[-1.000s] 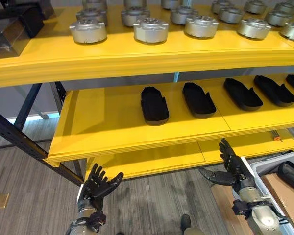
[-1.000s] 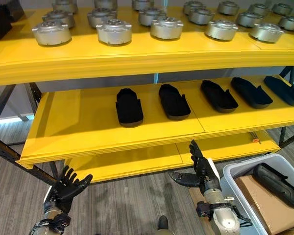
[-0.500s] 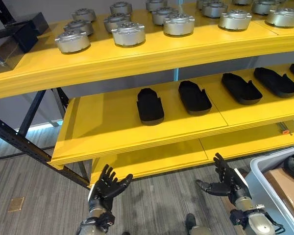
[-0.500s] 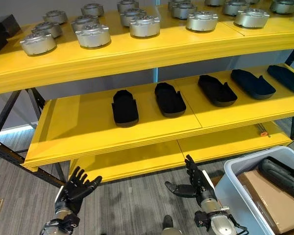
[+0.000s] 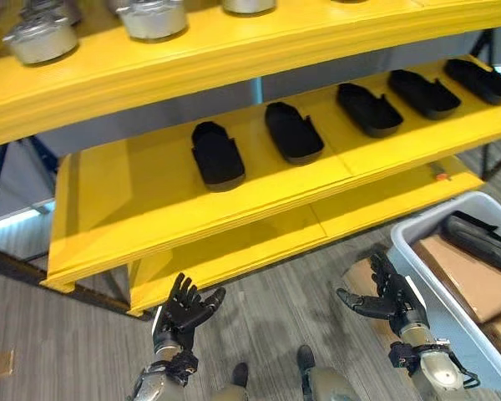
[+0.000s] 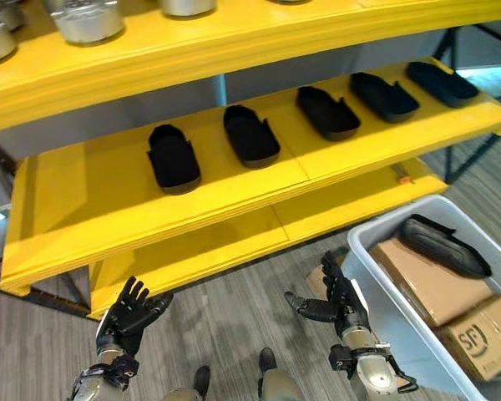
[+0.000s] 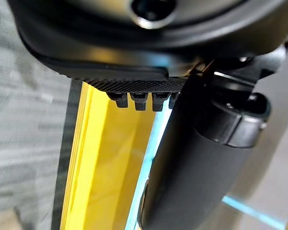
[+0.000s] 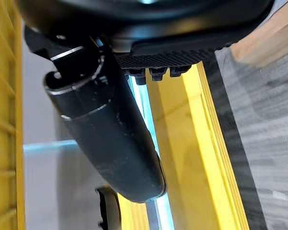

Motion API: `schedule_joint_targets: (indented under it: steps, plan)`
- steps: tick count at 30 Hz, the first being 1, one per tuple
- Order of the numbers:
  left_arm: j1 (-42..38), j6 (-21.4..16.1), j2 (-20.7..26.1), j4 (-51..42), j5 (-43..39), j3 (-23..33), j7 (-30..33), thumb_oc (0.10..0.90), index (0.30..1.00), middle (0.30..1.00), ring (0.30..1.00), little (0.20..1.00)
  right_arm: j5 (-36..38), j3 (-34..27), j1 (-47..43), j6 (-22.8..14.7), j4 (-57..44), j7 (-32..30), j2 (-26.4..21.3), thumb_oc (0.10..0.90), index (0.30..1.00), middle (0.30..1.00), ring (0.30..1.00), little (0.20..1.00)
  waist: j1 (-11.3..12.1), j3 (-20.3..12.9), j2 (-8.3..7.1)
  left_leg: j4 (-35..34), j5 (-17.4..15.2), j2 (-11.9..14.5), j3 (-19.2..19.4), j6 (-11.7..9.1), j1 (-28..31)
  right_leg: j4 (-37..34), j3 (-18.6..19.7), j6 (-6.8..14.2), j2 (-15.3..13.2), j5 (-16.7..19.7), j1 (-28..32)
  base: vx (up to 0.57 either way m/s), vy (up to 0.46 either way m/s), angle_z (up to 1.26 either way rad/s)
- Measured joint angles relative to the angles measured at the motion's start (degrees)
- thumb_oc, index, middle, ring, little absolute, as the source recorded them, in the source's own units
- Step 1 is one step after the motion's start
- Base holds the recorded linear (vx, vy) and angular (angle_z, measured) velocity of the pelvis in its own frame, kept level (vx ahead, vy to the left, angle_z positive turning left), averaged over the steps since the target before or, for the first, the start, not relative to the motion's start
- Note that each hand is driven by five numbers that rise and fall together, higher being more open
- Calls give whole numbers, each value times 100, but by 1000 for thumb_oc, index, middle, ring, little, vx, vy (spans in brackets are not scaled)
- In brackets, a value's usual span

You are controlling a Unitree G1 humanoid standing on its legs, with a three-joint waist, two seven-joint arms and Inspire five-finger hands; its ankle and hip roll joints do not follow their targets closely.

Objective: Move parts from the plastic box to the shelf.

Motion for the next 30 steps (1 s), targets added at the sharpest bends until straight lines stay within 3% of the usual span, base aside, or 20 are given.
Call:
schedule_joint_targets:
  steps: [2, 3, 13, 20, 24, 25, 26, 29, 30]
  plan:
    - [-8, -2, 14, -38, 0, 8, -25, 900, 1000, 1000, 1000, 1000, -1, 39, 13, 5, 1, 23, 14, 900, 1000, 1000, 1000, 1000, 21, -38, -23, -207, 67, 21, 324, 81, 140, -423, 59, 91, -102, 110, 174, 46, 184, -72]
    - [-48, -10, 51, -49, 0, 9, -35, 900, 1000, 1000, 1000, 1000, 2, 39, 63, 9, -18, 53, 93, 900, 1000, 1000, 1000, 1000, -7, -69, -155, -253, 88, -120, 387, 81, 216, -556, 78, 118, -212, 452, 215, 41, 153, -39]
    - [62, 2, 80, -52, 2, 10, -19, 900, 1000, 1000, 1000, 1000, 2, 98, 158, 34, -18, 100, 239, 900, 1000, 1000, 1000, 1000, -9, -299, -381, -428, 94, -179, 731, 116, 456, -845, 371, 191, -222, 641, 369, 9, 114, -16]
    - [81, 27, 327, -49, 20, -27, 68, 900, 1000, 1000, 1000, 1000, 2, 89, 203, 60, -17, 96, 343, 900, 1000, 1000, 1000, 1000, -176, -333, -450, -402, 79, -312, 1059, 214, 522, -614, 587, 335, -294, 517, 184, -40, 133, -21]
    - [138, 52, 444, -50, 70, -133, 83, 900, 1000, 1000, 1000, 1000, 3, 87, 264, 127, -7, 98, 435, 900, 1000, 1000, 1000, 1000, -258, -321, -518, -408, 96, -387, 1445, 301, 606, -493, 543, 624, -412, 275, -23, -34, 117, -47]
    - [155, 51, 487, -69, 73, -131, 86, 900, 1000, 1000, 1000, 1000, 5, 95, 253, 129, -6, 98, 475, 900, 1000, 1000, 1000, 1000, -247, -313, -557, -402, 86, -408, 1549, 308, 626, -435, 462, 644, -457, 213, -117, 31, 63, -97]
    - [201, 54, 505, -61, 76, -93, 110, 900, 1000, 1000, 1000, 1000, 6, 130, 182, 133, 7, 102, 503, 900, 1000, 1000, 1000, 1000, -140, -278, -497, -482, 94, -287, 1903, 357, 699, -233, -212, 658, -667, 51, -279, 29, 22, -109]
    - [234, 61, 453, -44, 89, -29, 201, 900, 1000, 1000, 1000, 1000, 5, 174, 202, 150, 18, 116, 450, 900, 1000, 1000, 1000, 1000, -93, -193, -246, -554, 90, 18, 2388, 356, 841, 64, -1866, 574, -1144, 84, -278, 16, -37, -89]
    - [226, 61, 479, -42, 116, 22, 206, 900, 1000, 1000, 1000, 1000, 5, 203, 202, 150, 13, 122, 453, 900, 1000, 1000, 1000, 1000, -94, -189, -241, -568, 109, 76, 2438, 328, 842, 81, -1991, 606, -1323, 102, -242, 56, -113, -90]
